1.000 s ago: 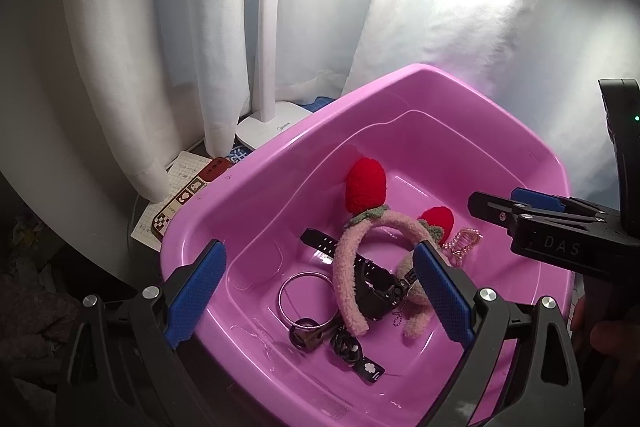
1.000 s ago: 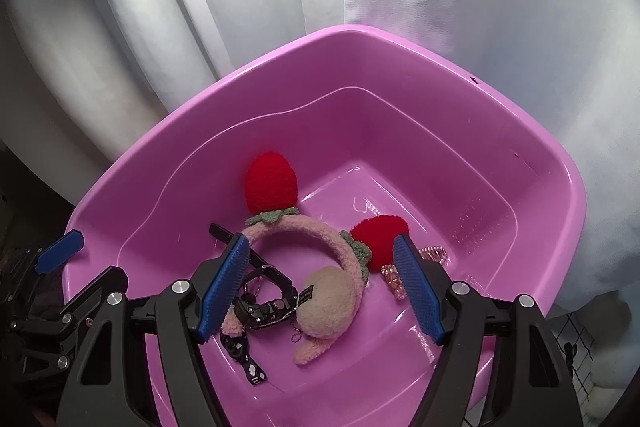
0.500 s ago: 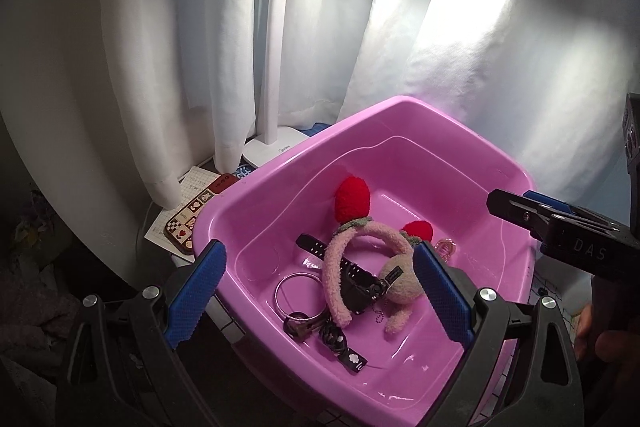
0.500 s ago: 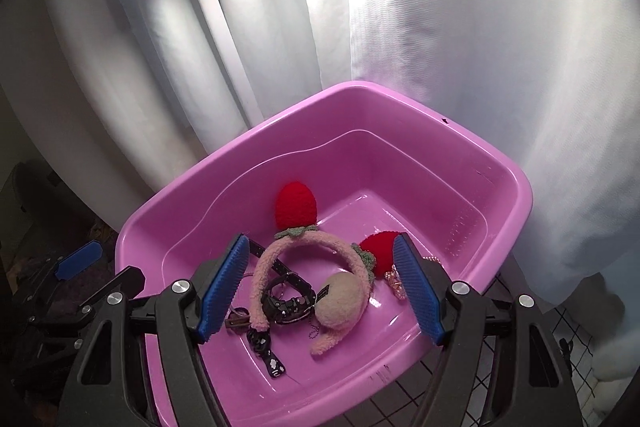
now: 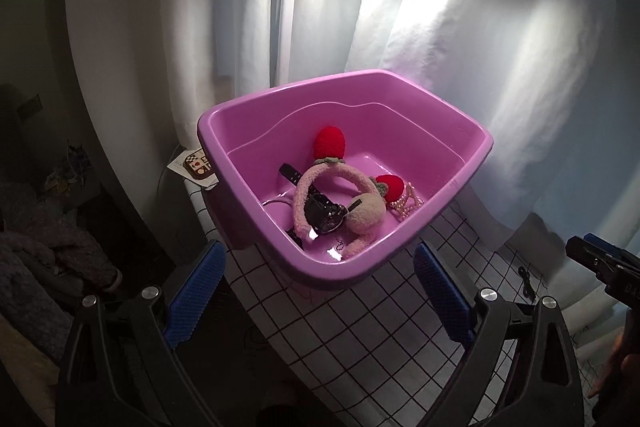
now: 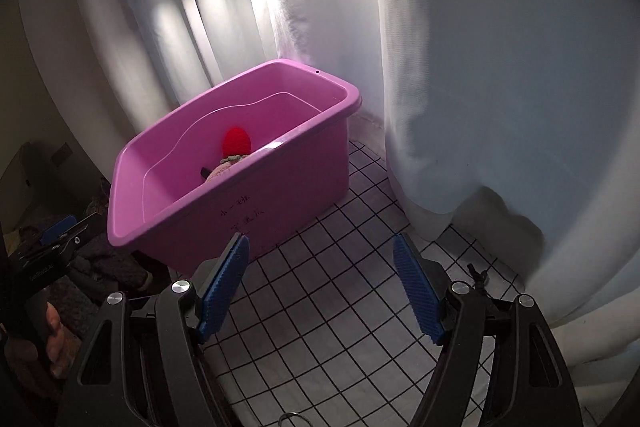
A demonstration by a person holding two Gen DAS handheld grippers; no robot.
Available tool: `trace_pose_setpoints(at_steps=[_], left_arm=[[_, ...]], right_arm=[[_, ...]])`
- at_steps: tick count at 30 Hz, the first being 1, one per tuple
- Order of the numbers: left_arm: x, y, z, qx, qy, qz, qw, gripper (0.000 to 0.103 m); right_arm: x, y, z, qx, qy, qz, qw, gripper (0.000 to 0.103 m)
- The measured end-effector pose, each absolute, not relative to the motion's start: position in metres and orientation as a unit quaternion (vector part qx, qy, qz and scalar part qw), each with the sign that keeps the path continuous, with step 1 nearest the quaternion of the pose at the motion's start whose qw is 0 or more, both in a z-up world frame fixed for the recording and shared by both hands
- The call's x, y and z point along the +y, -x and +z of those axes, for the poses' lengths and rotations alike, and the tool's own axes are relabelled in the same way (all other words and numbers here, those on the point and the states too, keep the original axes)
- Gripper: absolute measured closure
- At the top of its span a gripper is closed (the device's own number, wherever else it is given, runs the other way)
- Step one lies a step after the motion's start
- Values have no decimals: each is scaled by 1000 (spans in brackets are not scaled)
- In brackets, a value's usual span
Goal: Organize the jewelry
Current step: 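Withdraw both tools from the tub toward the silver bangle and black cord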
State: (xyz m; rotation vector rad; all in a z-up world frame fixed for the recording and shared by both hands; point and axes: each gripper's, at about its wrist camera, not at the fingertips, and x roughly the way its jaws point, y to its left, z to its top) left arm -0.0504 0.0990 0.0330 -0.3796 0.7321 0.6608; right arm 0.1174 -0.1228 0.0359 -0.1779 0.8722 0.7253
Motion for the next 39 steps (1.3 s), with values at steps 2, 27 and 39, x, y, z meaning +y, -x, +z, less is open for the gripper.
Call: trace_pose_setpoints(at_steps=[2, 27, 39], left_arm=[[70, 63, 26, 351, 195, 320, 858, 9], [-135, 55, -152, 454, 175, 322, 813, 9], [-133, 41, -177, 425, 190, 353, 812, 9]], right_arm=[[-155, -117, 26, 417, 86, 339, 839, 31], [-270, -145, -110, 422, 87, 331, 840, 31], [-262, -170, -144, 409, 93, 331, 845, 31]])
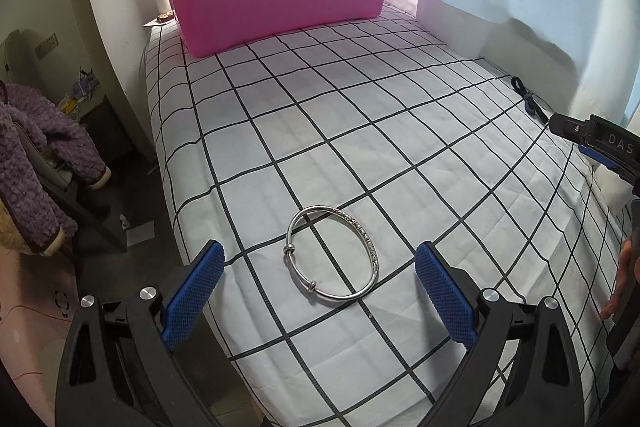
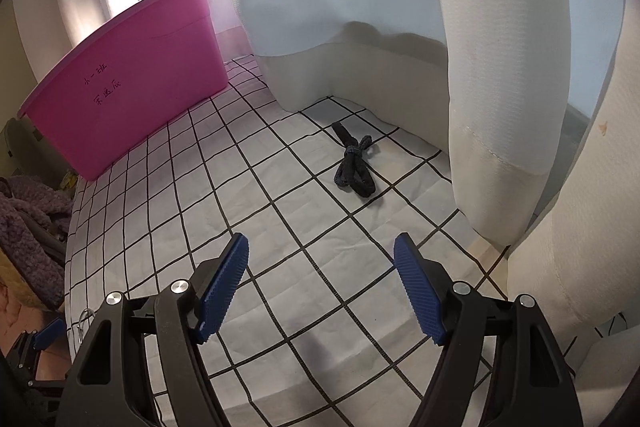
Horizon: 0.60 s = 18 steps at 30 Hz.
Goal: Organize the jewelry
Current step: 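Withdraw both tools from the tub toward the silver bangle and black cord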
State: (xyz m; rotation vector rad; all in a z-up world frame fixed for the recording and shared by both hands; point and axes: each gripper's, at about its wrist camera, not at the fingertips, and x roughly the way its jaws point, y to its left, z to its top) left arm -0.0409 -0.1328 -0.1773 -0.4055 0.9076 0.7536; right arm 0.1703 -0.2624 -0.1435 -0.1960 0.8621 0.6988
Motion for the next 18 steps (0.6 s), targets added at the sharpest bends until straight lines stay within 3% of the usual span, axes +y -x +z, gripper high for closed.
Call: trace_pose_setpoints(at_steps=[18], left_arm=[[-135, 33, -183, 411, 206, 398, 794, 6]], right_arm=[[-222, -212, -161, 416, 166, 295, 844, 31]])
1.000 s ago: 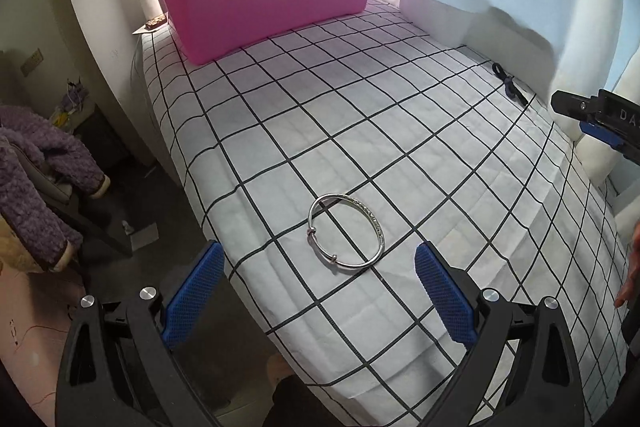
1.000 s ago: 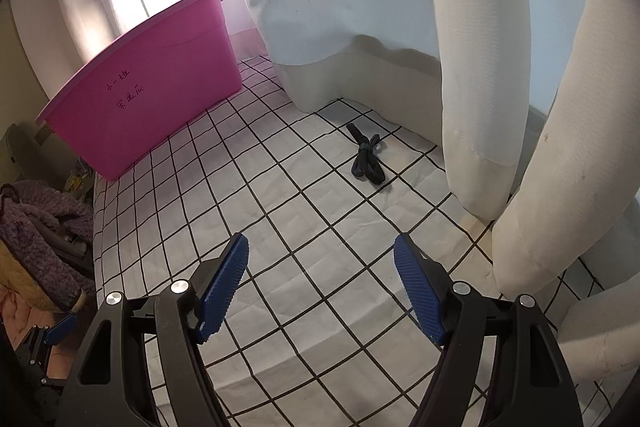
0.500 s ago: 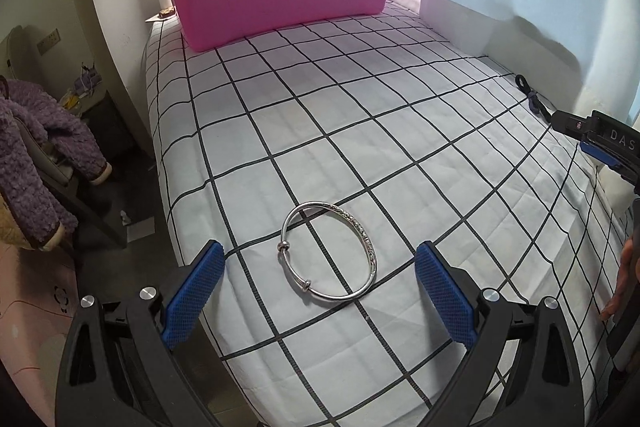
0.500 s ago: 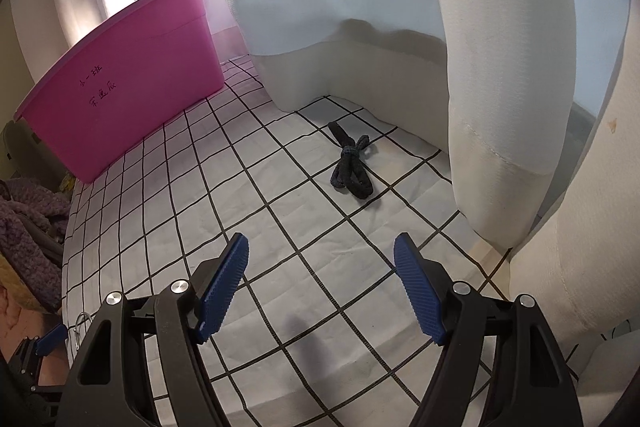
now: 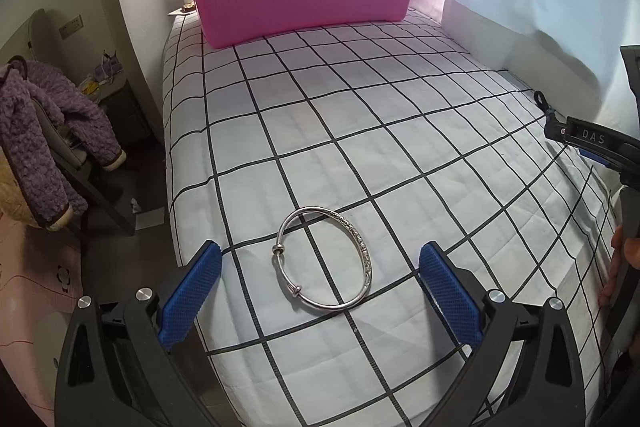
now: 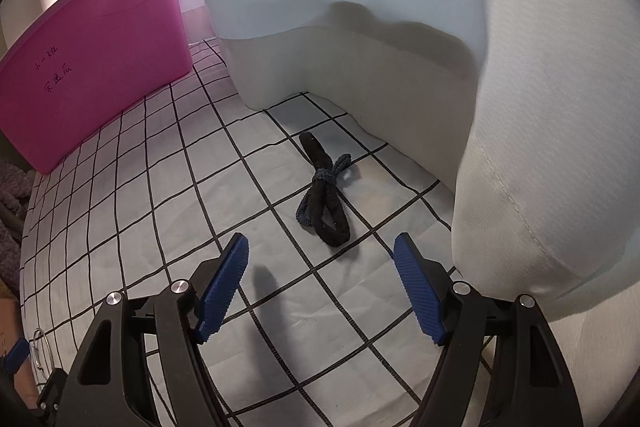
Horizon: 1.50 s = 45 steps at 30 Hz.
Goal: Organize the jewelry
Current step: 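Withdraw both tools from the tub toward the silver bangle and black cord, then grasp the silver bangle with the left tool while the right tool grasps the black cord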
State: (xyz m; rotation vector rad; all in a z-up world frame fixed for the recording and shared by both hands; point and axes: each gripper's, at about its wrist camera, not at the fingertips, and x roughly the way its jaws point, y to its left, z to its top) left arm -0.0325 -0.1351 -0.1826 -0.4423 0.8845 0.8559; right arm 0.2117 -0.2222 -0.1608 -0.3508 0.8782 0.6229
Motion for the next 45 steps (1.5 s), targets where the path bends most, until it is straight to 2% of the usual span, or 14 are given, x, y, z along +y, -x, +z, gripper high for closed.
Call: trace_pose_setpoints(at_steps=[16, 18, 19, 21, 22, 23, 26, 45], left_arm=[[-135, 35, -183, 405, 212, 409, 790, 8], [-137, 38, -182, 398, 212, 414, 791, 14], [-136, 40, -182, 395, 212, 416, 791, 15], [-135, 44, -181, 391, 210, 420, 791, 23], [-136, 45, -180, 388, 209, 423, 791, 25], [-136, 47, -179, 385, 206, 428, 791, 33], [-136, 48, -176, 382, 190, 432, 795, 59], [-139, 47, -162, 369, 183, 402, 818, 60]], right_arm=[[-204, -231, -169, 425, 176, 293, 838, 33], [-200, -230, -169, 421, 178, 298, 838, 39], [-201, -229, -168, 419, 179, 303, 837, 45], [-199, -224, -167, 412, 184, 308, 837, 62], [-198, -222, -167, 409, 188, 310, 837, 73], [-197, -220, -167, 407, 192, 310, 838, 82], [-197, -219, -168, 404, 193, 313, 838, 88], [-225, -177, -155, 397, 153, 359, 831, 90]])
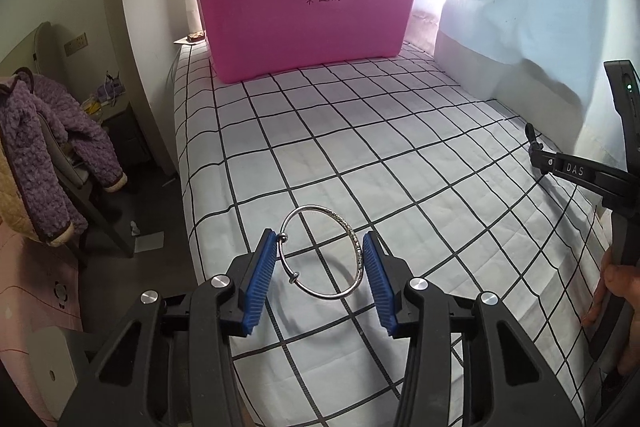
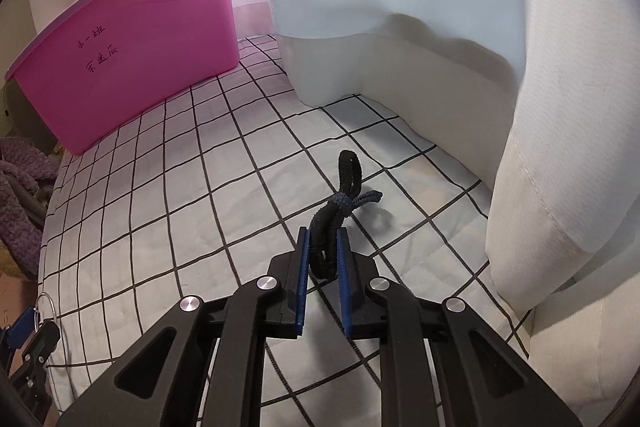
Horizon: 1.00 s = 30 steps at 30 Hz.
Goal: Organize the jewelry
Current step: 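Grasp the silver bangle with the left tool while the right tool grasps the black cord, then carry the bangle and black cord into the pink tub and open both tools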
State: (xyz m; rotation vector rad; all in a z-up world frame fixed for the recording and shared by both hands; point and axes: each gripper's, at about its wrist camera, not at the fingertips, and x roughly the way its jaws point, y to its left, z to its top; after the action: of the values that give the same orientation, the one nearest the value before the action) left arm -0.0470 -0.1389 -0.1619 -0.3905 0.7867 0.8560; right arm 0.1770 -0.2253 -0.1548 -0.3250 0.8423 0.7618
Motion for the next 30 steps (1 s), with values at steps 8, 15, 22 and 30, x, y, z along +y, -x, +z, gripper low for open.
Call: trace_pose_setpoints(at_steps=[8, 15, 22, 30], left_arm=[[-139, 37, -150, 384, 172, 374, 827, 59], [-134, 31, -136, 393, 165, 359, 830, 59], [-128, 24, -99, 382, 165, 347, 840, 59], [-120, 3, -60, 364, 150, 330, 858, 59]], right_arm=[[-244, -148, -144, 414, 104, 370, 825, 90], [-252, -132, -134, 430, 88, 364, 821, 90], [-252, -126, -100, 423, 70, 389, 816, 90], [-236, -129, -51, 399, 53, 407, 820, 90]])
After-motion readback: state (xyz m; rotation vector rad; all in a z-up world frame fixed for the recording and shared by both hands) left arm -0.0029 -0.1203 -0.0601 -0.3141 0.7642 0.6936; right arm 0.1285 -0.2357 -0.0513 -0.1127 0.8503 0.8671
